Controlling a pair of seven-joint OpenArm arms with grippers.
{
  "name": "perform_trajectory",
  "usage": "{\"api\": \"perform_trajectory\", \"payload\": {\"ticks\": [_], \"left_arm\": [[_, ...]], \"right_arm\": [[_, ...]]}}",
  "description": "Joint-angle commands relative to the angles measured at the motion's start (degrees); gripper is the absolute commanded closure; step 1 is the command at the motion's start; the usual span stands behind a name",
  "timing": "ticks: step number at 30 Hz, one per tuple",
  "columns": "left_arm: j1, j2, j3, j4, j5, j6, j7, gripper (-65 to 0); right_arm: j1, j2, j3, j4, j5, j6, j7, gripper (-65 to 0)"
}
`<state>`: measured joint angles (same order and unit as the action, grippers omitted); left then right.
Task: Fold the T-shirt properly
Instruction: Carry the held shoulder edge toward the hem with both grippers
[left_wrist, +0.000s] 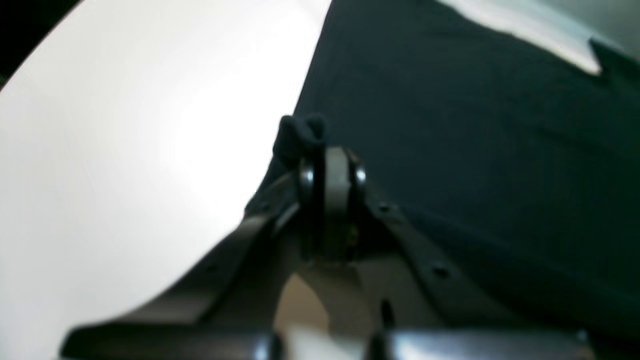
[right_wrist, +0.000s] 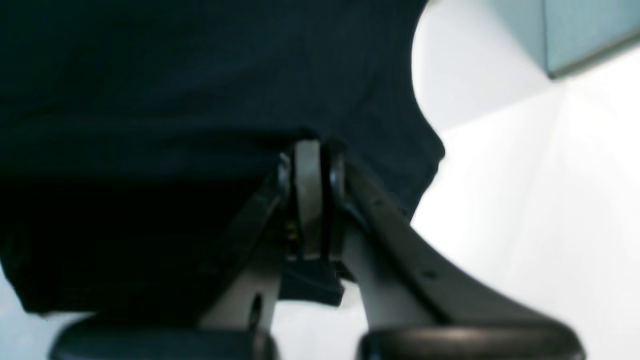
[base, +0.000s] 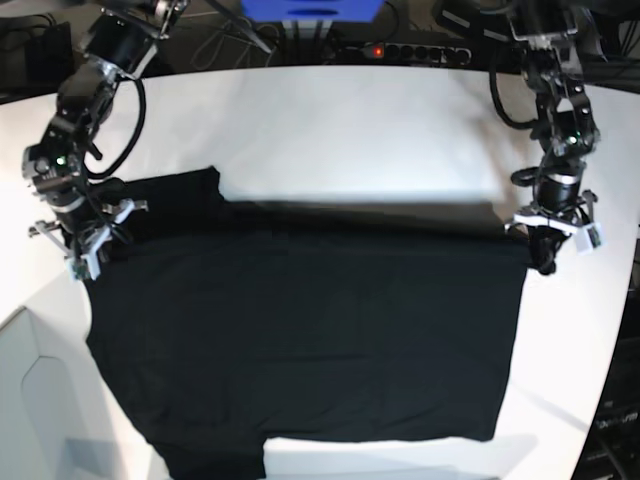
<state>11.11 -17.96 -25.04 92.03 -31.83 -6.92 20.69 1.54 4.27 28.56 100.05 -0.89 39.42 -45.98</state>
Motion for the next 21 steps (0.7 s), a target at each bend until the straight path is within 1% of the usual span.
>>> {"api": "perform_trajectory", "payload": {"ticks": [1,5,10,12,18,21], "left_arm": [[-1.84,-0.9,-0.41,0.24,-0.12,0.28,-0.6,-0.1],[-7.91,-1.25,-0.24,-3.19,-0.12,0.28,1.86,-0.1],[-13.18,-1.25,-0.24,-6.8,-0.12,0.28,5.03,-0.1],[-14.5,-1.08,-0.15,-8.38,-0.12,0.28,5.11,-0.1],[-16.78,-0.9,-0.06,-12.34,-0.12,0.1,5.73,-0.1],[-18.02,-0.9,-0.06,-15.06,-0.12,0.02,5.73,-0.1]], "right_arm": [[2.55,1.4,-0.2,-0.23,0.49,0.58,1.27,0.0],[8.35,2.98,-1.96,-5.5,0.49,0.58,1.27,0.0],[14.94,4.65,-3.28,-12.01,0.49,0.58,1.45,0.0],[17.05,5.44,-4.25,-14.73,0.49,0.58,1.62,0.0],[22.77,6.23,-4.86,-21.76,0.49,0.58,1.89,0.0],[24.0,6.23,-4.86,-25.02,0.49,0.58,4.17,0.0]]}}
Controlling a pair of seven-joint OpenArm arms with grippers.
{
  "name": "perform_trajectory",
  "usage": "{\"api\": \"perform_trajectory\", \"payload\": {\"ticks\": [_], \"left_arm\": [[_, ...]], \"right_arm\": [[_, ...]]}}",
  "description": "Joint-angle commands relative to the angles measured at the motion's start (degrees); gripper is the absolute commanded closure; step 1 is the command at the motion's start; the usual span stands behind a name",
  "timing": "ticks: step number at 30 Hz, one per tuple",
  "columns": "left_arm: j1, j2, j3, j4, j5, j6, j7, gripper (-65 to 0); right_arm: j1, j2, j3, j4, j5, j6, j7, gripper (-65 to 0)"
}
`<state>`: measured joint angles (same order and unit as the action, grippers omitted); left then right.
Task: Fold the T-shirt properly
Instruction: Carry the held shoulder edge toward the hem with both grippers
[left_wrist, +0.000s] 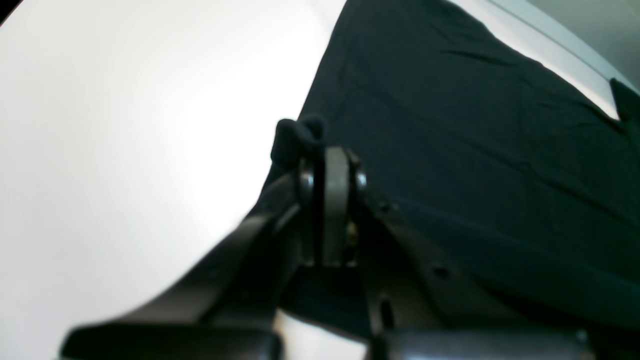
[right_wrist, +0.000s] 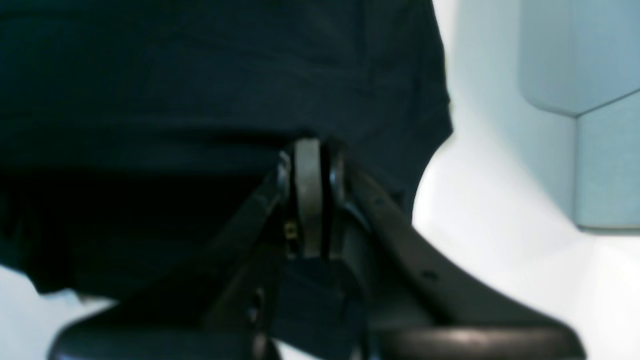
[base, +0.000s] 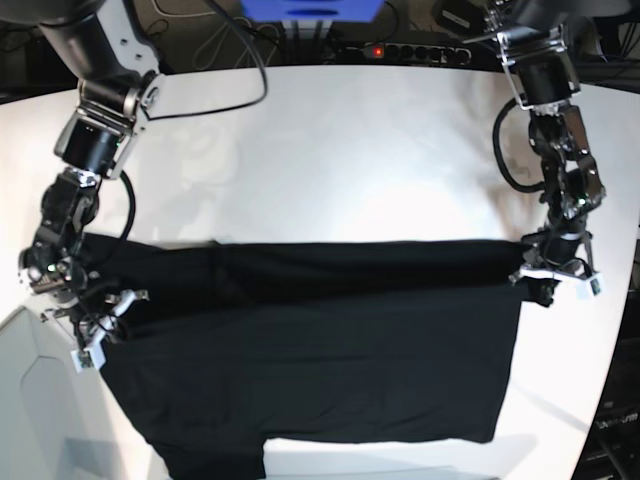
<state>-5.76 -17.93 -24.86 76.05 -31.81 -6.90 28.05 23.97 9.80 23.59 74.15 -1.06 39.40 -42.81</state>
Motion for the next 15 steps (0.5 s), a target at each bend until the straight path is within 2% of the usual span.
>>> {"api": "perform_trajectory", "payload": {"ticks": [1,7,12,15], "left_arm": [[-1.67,-0.92,-0.24,0.12,-0.14,-0.09,-1.64,-0.1],[-3.25,-0.92,-0.24,-3.04,-0.14,-0.18,-1.81,-0.1],[-3.52,-1.28,2.66,-3.74,-0.14,-0.18,-2.08,-0.1],[-3.43,-1.36,3.98,-3.74,-0.14,-0.18,-2.08,-0.1]], "right_arm": [[1.84,0.7,0.01,-0.17,0.66,0.6,1.8,0.0],[3.24,0.79,-0.43,-4.39,0.66,0.6,5.75,0.0],[4.21,0.79,-7.2,-4.57,0.66,0.6,8.3,0.0],[4.39,0.61,-8.52,-4.57,0.66,0.6,9.53,0.0]]}}
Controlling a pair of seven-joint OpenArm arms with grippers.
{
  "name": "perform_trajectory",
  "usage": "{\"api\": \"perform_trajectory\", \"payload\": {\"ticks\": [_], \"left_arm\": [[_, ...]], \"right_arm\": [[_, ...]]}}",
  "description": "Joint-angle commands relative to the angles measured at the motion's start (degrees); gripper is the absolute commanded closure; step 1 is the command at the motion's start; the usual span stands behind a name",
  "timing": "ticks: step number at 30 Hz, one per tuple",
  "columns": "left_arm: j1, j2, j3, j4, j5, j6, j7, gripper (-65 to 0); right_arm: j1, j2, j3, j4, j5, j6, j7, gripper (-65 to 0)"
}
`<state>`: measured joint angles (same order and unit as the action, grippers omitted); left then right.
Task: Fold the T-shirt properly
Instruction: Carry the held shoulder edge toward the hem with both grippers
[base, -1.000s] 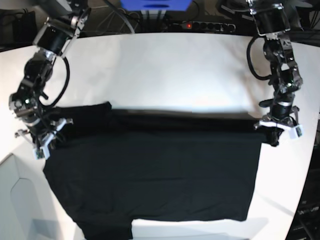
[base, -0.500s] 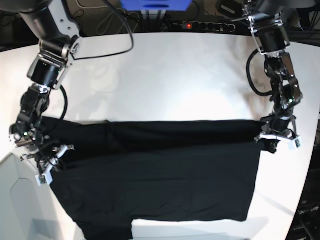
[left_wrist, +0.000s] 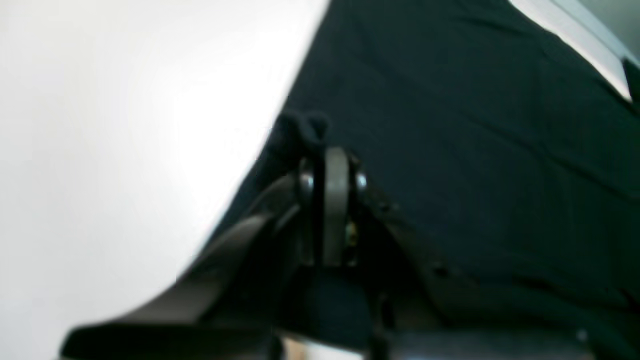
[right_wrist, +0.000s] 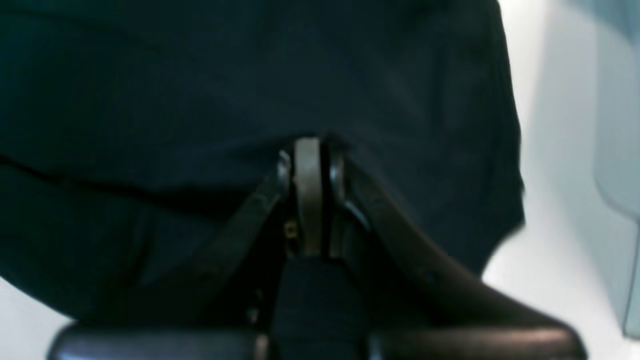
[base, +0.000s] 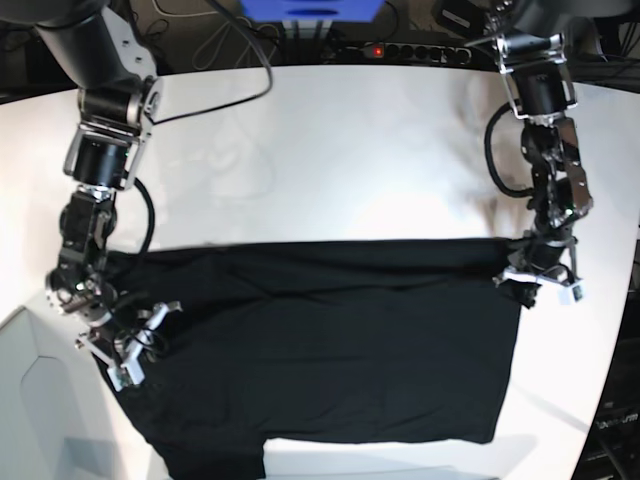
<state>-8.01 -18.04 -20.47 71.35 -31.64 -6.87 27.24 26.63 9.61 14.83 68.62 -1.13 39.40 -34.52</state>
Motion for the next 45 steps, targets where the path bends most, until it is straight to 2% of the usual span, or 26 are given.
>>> {"api": "perform_trajectory", "payload": {"ticks": [1,5,9,18,23,29,40,45], "left_arm": [[-1.09,-1.25,-0.32,0.96,-0.32,-0.2,-1.27,-0.1],[-1.18,-1.08,-0.41,0.96,-0.32,-0.2,-1.35,-0.1],[-1.26,-1.25,-0.5,0.96,-0.32,-0.2,-1.35,-0.1],[-1.35,-1.34,-0.67,0.87,-0.32,-0.2,-1.35,-0.1],[-0.91,-1.34,-0.94,0.87,-0.32,-0.2,-1.35,-0.1],[0.85,-1.25,-6.04,0.87,-0.32,-0.2,-1.35,-0.2],[0.14,-1.34,-5.95,1.04,-0.32,-0.2,-1.27,-0.2],[-3.29,-1.08,-5.86,0.78,-0.32,-0.2,-0.83,-0.3]], "right_arm": [[2.16,0.81,0.25,0.96,0.73,0.6,1.78,0.0],[2.77,0.9,0.25,-0.44,0.73,0.6,2.39,0.0],[2.6,0.99,0.42,-2.03,0.73,-1.29,2.39,0.0],[2.86,3.45,0.6,-3.43,0.73,-1.38,3.89,0.0],[2.6,3.45,0.6,-3.35,0.73,-1.38,4.76,0.0],[2.42,3.45,0.6,-3.26,0.73,-1.38,4.76,0.0],[2.51,4.15,0.69,-2.99,0.73,-1.38,4.85,0.0],[2.42,4.15,4.55,-3.35,0.73,-1.38,4.85,0.0]]}}
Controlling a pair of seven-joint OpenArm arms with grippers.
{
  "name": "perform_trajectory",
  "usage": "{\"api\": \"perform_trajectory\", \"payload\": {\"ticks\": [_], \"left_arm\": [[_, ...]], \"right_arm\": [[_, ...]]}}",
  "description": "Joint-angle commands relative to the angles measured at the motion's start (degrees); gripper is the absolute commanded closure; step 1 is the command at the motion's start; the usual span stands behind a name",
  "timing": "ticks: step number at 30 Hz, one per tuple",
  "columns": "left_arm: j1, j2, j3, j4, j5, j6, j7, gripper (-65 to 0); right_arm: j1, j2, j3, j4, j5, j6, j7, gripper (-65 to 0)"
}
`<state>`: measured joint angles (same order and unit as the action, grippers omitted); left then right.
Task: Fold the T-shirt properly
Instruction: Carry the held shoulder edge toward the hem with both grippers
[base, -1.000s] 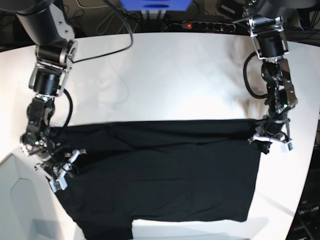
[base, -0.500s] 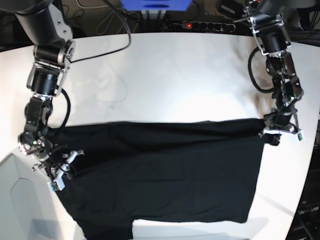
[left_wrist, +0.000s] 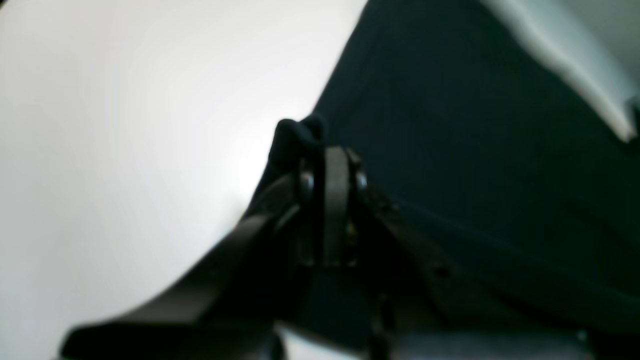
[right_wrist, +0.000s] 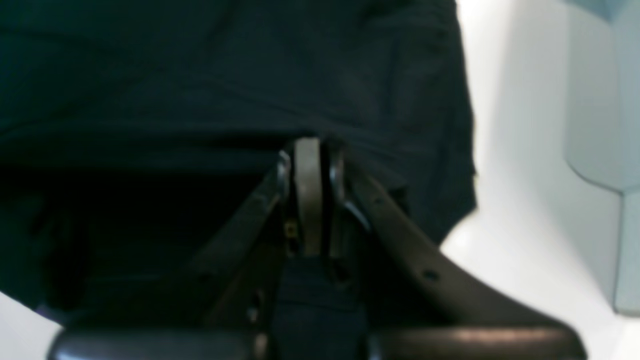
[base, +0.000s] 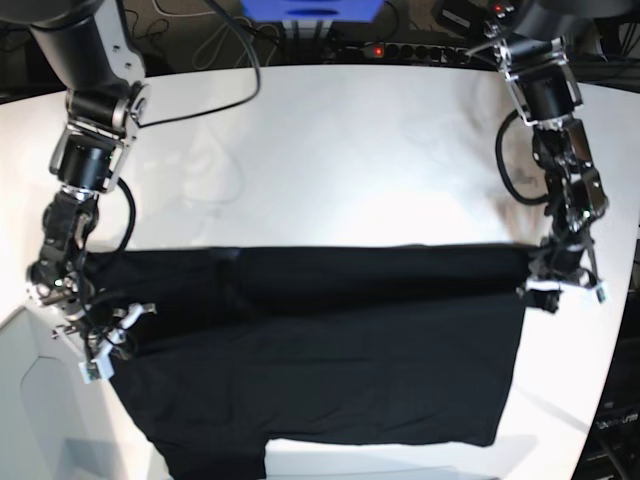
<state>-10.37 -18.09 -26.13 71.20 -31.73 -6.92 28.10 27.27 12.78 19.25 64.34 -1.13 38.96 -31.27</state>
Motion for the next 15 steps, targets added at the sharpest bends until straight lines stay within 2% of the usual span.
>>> {"api": "perform_trajectory", "payload": {"ticks": [1,15], "left_arm": [[-1.1,-1.03,-0.2,0.93,-0.23,-0.16,-1.68,-0.3],[-5.94,-0.86,-0.11,-6.63,-0.23,-0.16,-2.12,-0.5]], "right_arm": [[1.79,0.98,0.32,0.94,0.73,-0.94,1.6,0.0],[1.7,0.63,0.05,0.85,0.73,-0.94,1.6,0.0]]}}
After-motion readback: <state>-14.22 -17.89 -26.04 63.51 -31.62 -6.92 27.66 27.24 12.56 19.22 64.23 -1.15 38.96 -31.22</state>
